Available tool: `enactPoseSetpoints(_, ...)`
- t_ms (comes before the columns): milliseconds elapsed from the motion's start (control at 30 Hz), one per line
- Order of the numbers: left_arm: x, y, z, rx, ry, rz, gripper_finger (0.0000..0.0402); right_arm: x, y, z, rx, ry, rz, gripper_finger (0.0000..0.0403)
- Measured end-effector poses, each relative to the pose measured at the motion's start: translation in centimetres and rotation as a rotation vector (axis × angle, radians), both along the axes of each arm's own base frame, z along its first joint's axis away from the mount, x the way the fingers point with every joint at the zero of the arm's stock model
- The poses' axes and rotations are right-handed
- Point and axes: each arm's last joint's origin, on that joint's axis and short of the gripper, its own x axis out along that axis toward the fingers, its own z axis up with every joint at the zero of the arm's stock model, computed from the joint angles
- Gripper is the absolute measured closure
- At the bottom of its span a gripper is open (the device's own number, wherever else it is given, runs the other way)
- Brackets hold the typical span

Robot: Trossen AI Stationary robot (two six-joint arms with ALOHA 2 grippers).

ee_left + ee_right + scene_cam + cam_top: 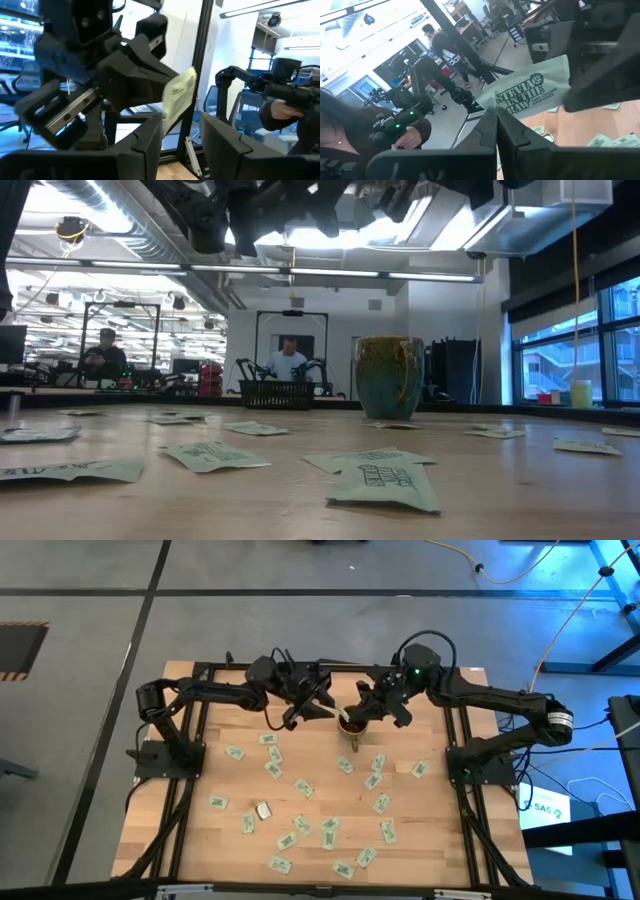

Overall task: Pick and place Stevia / Truvia into bins
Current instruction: Put the stevia packet into the black container

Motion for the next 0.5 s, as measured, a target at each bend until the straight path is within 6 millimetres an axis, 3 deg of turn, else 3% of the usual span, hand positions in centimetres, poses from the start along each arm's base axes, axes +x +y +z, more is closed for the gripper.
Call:
enactPoseSetpoints(333, -0.20, -0.08, 0.45, -0.012, -0.034, -0.010, 0.0278, 0.02, -0.04, 0.00, -0.001, 0.001, -0.017, 0.0403)
enactPoseSetpoints(500, -0.19, -0.05, 0.45, -0.017, -0.035, -0.001, 0.0299, 0.03, -0.05, -0.01, -0.001, 0.001, -0.022, 0.0403)
